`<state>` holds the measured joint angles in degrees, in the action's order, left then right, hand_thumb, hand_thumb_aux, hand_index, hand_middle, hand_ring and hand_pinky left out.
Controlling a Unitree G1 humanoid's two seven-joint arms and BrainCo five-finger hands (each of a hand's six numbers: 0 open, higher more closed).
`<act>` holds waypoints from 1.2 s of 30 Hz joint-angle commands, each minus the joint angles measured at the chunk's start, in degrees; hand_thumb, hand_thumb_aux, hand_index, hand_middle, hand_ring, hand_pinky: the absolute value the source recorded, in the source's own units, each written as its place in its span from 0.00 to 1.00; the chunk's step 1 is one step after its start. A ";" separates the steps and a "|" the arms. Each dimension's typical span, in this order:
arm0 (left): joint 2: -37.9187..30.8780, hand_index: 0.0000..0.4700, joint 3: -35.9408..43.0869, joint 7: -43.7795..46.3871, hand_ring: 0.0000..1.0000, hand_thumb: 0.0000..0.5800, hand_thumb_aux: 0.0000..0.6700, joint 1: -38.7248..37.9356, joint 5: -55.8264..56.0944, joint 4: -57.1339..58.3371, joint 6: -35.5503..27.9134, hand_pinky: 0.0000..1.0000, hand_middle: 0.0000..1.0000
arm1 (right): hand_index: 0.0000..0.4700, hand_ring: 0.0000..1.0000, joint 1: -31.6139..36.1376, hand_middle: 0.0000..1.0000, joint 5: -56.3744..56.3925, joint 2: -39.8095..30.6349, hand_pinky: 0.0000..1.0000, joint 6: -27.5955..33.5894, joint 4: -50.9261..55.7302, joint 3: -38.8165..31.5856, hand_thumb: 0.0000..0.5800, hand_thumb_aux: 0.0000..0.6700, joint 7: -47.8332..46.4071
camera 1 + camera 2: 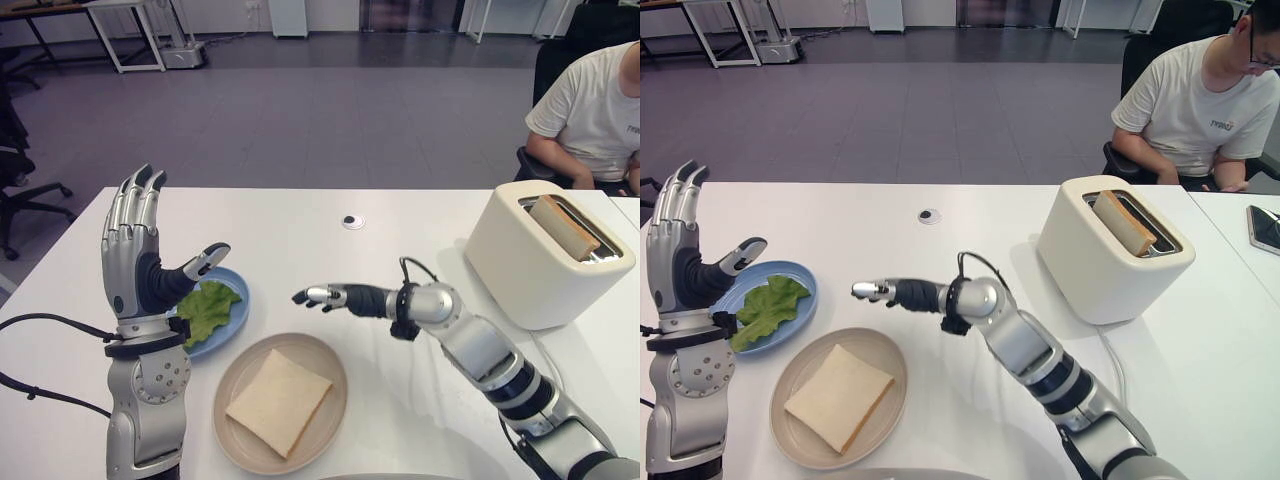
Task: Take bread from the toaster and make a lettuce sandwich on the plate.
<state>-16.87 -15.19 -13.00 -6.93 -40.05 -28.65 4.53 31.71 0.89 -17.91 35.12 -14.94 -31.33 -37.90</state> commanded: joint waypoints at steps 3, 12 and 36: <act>-5.42 0.00 2.41 4.23 0.00 0.00 0.00 -0.19 -8.10 5.26 -2.71 0.00 0.00 | 0.00 0.00 5.66 0.00 0.53 0.25 0.00 -0.09 3.91 7.23 0.00 0.00 0.70; -15.53 0.00 7.77 19.83 0.00 0.00 0.00 -2.90 -31.10 15.74 -16.47 0.00 0.00 | 0.00 0.00 3.94 0.00 0.79 -0.56 0.00 0.02 3.91 10.94 0.00 0.00 0.94; -22.77 1.00 16.54 32.86 0.00 1.00 1.00 -3.89 -23.07 24.61 -17.77 0.00 0.00 | 0.00 0.00 0.88 0.00 2.19 0.88 0.00 2.07 0.94 12.39 0.00 0.00 2.55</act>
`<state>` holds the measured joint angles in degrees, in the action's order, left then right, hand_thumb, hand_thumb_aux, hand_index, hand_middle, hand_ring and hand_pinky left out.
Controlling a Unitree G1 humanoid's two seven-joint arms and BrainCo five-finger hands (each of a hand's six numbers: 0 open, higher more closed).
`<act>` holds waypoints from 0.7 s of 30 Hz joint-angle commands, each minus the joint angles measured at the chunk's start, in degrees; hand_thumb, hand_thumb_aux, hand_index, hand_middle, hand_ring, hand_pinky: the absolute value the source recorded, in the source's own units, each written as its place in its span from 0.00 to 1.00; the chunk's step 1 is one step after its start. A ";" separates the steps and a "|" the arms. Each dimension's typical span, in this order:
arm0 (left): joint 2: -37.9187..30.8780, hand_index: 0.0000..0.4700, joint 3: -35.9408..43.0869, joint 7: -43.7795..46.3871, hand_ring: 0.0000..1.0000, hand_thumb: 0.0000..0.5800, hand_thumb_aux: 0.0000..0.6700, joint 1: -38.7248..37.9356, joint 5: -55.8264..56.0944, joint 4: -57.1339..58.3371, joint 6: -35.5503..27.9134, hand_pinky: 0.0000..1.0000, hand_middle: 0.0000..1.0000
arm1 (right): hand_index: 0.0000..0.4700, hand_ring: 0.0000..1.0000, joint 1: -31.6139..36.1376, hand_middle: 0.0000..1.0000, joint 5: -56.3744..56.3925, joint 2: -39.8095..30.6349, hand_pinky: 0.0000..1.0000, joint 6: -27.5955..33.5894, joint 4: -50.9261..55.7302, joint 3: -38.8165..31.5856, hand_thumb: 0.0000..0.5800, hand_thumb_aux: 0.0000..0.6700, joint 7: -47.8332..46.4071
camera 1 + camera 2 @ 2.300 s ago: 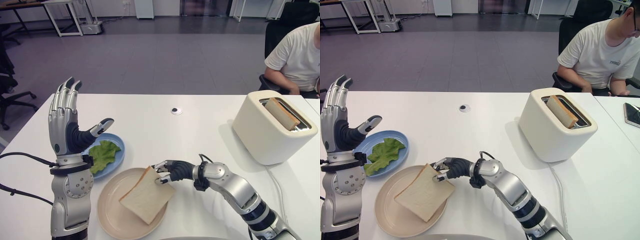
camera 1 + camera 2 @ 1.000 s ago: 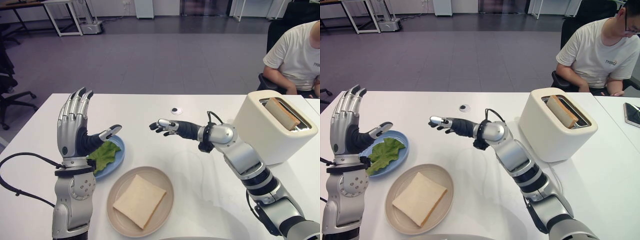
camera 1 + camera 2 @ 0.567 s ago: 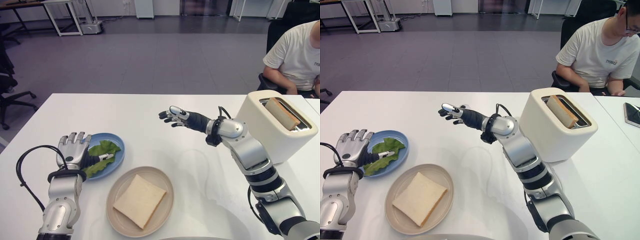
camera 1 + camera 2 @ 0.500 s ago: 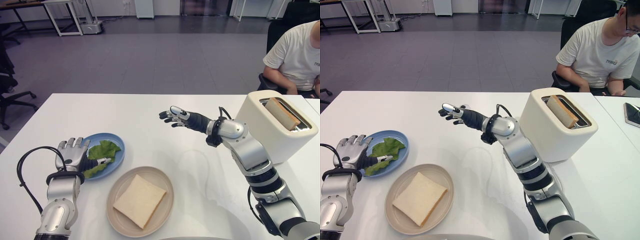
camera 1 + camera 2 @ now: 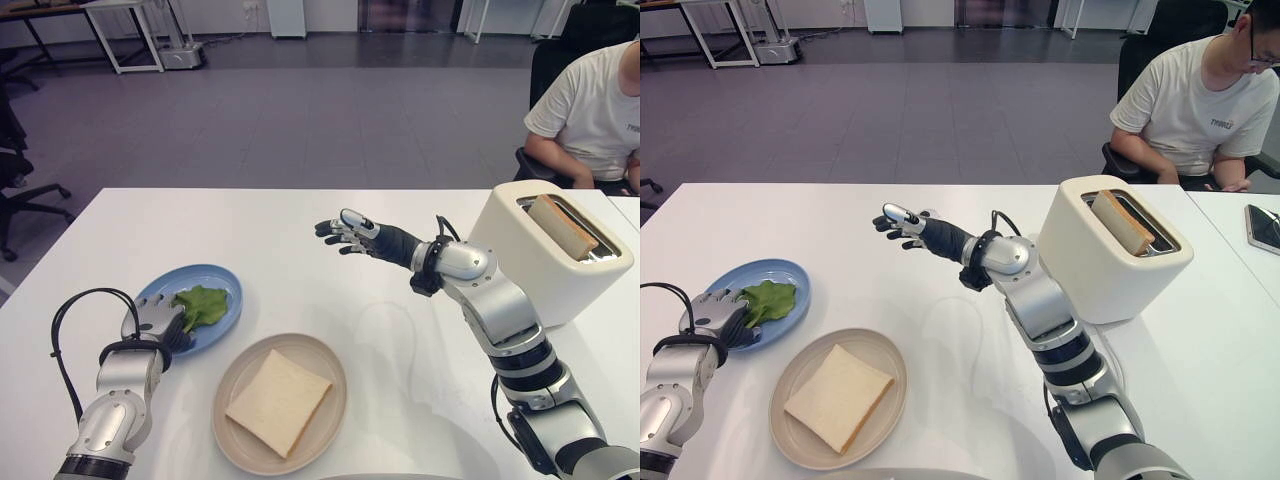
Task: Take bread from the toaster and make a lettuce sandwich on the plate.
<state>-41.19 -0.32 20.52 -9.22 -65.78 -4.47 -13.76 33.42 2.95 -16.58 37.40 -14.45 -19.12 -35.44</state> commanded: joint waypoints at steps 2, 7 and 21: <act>1.88 1.00 1.62 -3.02 0.00 1.00 1.00 -0.75 3.29 -0.41 0.63 0.00 0.00 | 0.00 0.00 -1.15 0.00 -0.17 -0.59 0.00 -0.51 0.60 -0.01 0.00 0.00 0.28; 3.09 1.00 -0.71 -10.15 0.00 1.00 1.00 0.71 3.15 -6.73 -0.27 0.00 0.00 | 0.00 0.00 -1.21 0.00 -0.57 -0.64 0.00 -1.47 1.43 -0.51 0.00 0.00 0.27; 13.14 1.00 5.84 -1.23 0.00 1.00 1.00 -6.20 20.83 -28.46 2.55 0.00 0.00 | 0.00 0.00 -1.92 0.00 -0.85 -0.41 0.00 -1.67 2.19 0.27 0.00 0.00 1.91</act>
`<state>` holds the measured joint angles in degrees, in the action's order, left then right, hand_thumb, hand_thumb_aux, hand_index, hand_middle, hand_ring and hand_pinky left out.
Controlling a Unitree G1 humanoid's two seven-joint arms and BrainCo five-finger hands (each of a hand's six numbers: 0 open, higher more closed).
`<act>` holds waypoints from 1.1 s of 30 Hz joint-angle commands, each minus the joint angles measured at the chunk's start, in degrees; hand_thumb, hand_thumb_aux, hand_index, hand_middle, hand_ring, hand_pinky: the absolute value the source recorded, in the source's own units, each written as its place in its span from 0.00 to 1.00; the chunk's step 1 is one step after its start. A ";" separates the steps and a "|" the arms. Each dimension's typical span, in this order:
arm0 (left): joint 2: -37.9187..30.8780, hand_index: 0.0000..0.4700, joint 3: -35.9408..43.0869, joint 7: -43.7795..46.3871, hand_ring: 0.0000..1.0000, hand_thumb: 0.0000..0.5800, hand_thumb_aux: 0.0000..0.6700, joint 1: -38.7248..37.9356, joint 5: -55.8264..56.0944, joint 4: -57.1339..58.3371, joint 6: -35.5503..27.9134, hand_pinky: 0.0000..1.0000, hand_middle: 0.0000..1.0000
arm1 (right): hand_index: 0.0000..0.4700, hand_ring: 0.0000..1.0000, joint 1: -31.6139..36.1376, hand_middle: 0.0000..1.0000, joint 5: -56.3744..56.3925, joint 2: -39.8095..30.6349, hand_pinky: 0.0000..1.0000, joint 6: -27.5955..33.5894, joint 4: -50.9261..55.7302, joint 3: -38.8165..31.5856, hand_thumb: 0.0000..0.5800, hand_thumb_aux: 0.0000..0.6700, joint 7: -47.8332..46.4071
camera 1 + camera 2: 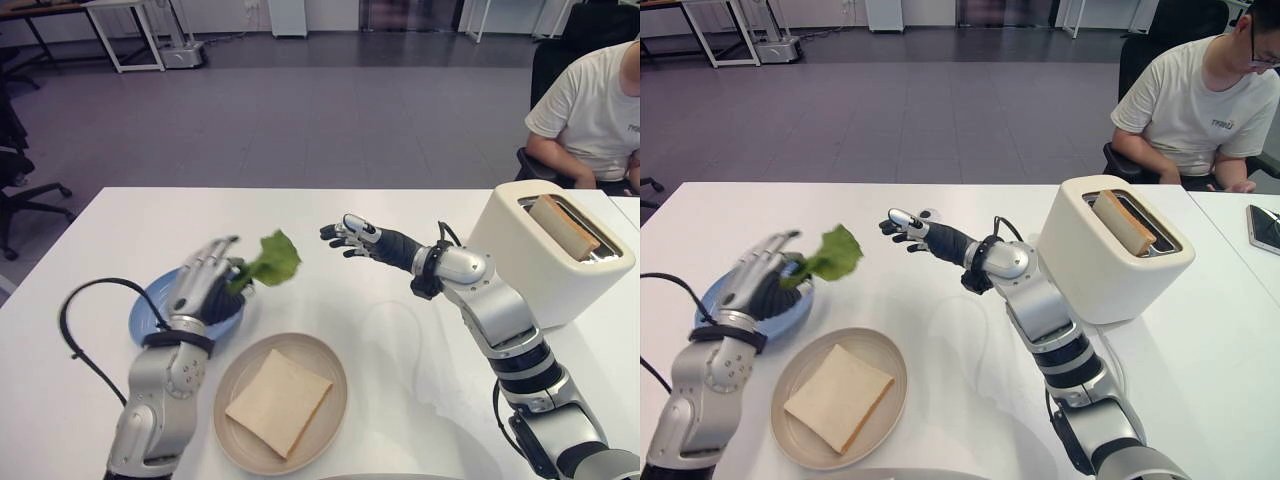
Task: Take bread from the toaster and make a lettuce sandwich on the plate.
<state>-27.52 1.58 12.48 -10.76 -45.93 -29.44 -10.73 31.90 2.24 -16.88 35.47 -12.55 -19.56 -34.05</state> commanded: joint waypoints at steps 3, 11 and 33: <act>-1.44 1.00 6.70 13.12 0.00 1.00 1.00 -9.87 -0.06 -7.51 -1.74 0.00 0.00 | 0.00 0.00 -0.24 0.00 0.01 0.11 0.00 0.36 0.49 0.84 0.00 0.00 0.88; -3.86 1.00 5.24 19.95 0.00 1.00 1.00 -18.60 -4.10 -13.94 -2.95 0.00 0.00 | 0.00 0.00 -0.24 0.00 0.33 0.25 0.00 0.56 0.51 0.83 0.00 0.00 0.69; -4.99 1.00 -6.88 30.31 0.00 1.00 1.00 -22.69 4.05 -29.41 -0.44 0.00 0.00 | 0.00 0.00 -2.24 0.00 -0.06 -0.09 0.00 0.90 -0.54 -0.18 0.00 0.00 0.37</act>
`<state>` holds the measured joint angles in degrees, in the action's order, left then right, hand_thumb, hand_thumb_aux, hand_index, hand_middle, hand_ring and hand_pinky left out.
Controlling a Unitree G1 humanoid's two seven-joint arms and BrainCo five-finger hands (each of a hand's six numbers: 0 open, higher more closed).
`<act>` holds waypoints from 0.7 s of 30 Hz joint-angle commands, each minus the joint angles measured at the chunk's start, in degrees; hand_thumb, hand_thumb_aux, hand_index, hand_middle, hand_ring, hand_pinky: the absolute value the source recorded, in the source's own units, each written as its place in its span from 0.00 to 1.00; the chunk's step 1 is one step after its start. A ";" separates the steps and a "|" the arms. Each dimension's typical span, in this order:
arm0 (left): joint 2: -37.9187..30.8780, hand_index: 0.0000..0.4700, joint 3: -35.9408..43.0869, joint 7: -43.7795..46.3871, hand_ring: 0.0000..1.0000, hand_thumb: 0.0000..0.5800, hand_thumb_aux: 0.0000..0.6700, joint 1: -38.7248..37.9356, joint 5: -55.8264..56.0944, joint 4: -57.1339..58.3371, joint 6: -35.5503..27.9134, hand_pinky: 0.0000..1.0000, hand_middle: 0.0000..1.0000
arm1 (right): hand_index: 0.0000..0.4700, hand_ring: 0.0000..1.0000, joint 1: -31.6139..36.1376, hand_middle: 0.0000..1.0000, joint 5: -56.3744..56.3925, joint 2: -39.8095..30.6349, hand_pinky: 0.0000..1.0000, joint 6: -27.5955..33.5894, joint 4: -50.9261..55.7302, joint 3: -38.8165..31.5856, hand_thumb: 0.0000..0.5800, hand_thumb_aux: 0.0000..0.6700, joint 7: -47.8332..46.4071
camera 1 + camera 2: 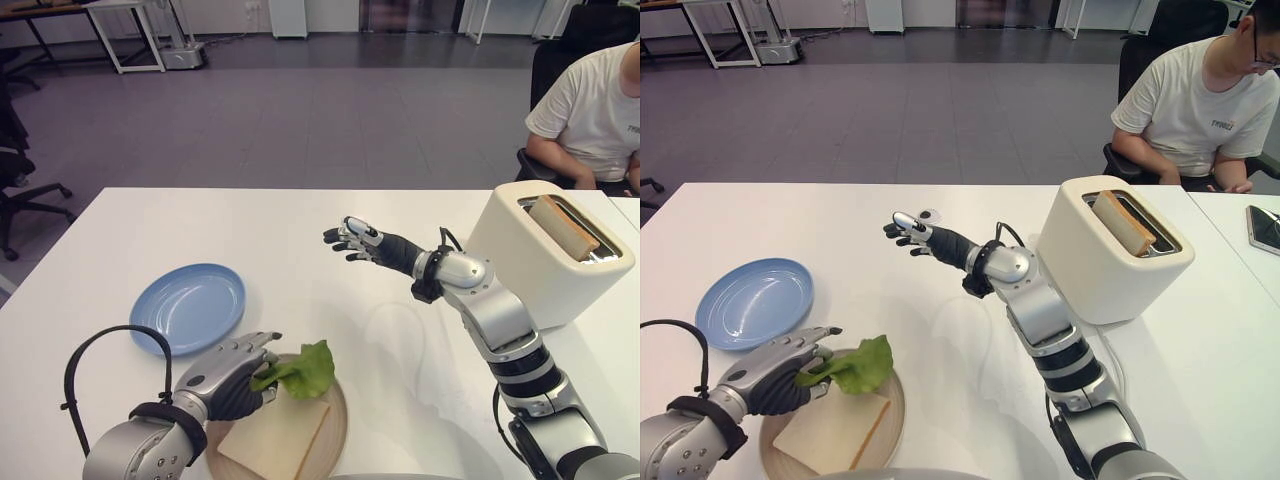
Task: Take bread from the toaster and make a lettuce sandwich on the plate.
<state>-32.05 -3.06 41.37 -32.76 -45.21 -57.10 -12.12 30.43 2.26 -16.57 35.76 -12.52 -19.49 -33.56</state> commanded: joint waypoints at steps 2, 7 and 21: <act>-1.90 1.00 -4.02 2.28 0.00 1.00 1.00 -2.70 4.32 -1.66 2.78 0.00 0.00 | 0.00 0.00 -0.70 0.00 -0.02 -0.35 0.00 0.68 -0.57 -0.22 0.00 0.00 -0.09; -4.11 1.00 -6.41 4.57 0.00 1.00 1.00 -6.58 5.49 -1.03 6.60 0.00 0.00 | 0.00 0.00 -0.66 0.00 0.17 -0.24 0.00 0.76 -0.65 -0.21 0.00 0.00 -0.19; -2.28 0.67 -2.20 5.62 0.00 0.89 0.67 -10.49 -0.80 0.97 10.42 0.00 0.00 | 0.00 0.00 -0.02 0.00 0.67 0.14 0.00 0.72 -0.77 -0.39 0.00 0.00 -1.23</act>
<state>-34.79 -6.07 46.99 -42.59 -43.42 -57.08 -1.88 30.10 2.33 -16.40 35.88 -12.90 -19.73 -34.25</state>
